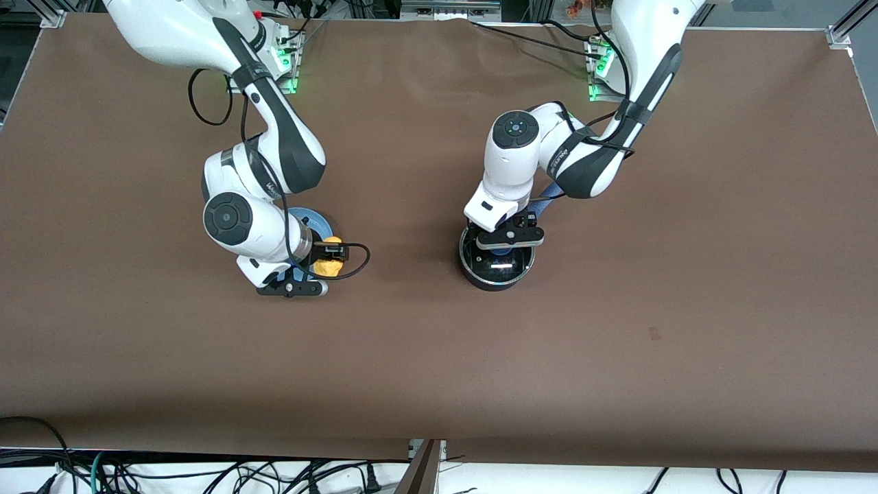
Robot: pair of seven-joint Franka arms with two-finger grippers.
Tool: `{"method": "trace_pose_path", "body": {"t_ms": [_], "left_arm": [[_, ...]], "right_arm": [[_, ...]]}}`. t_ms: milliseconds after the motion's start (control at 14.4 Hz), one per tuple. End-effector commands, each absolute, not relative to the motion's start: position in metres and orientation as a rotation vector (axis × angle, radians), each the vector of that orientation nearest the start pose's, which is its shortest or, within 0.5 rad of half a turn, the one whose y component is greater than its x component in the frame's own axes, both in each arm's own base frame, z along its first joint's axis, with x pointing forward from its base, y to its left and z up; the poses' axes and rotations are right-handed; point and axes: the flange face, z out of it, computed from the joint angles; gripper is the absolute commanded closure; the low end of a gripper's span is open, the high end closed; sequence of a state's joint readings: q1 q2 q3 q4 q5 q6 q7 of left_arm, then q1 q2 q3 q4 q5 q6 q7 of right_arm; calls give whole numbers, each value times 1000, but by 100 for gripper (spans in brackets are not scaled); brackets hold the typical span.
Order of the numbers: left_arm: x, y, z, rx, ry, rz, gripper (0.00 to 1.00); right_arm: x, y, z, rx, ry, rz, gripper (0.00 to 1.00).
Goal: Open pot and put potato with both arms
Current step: 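Lift the yellow potato off the blue plate with the right gripper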
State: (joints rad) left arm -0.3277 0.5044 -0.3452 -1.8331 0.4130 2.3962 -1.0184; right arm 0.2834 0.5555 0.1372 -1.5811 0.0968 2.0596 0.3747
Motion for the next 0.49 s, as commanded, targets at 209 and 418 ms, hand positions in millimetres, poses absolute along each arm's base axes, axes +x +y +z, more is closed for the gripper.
{"method": "trace_pose_path", "body": {"t_ms": [209,418], "left_arm": [[525,-389,287,-3117,-102,-250,46],[525,-389,287,-3117,-97,-250,53]], "right_arm": [[629,289,316,-2998,127,178,78],[632,292,317,-2991,143,162,78]]}}
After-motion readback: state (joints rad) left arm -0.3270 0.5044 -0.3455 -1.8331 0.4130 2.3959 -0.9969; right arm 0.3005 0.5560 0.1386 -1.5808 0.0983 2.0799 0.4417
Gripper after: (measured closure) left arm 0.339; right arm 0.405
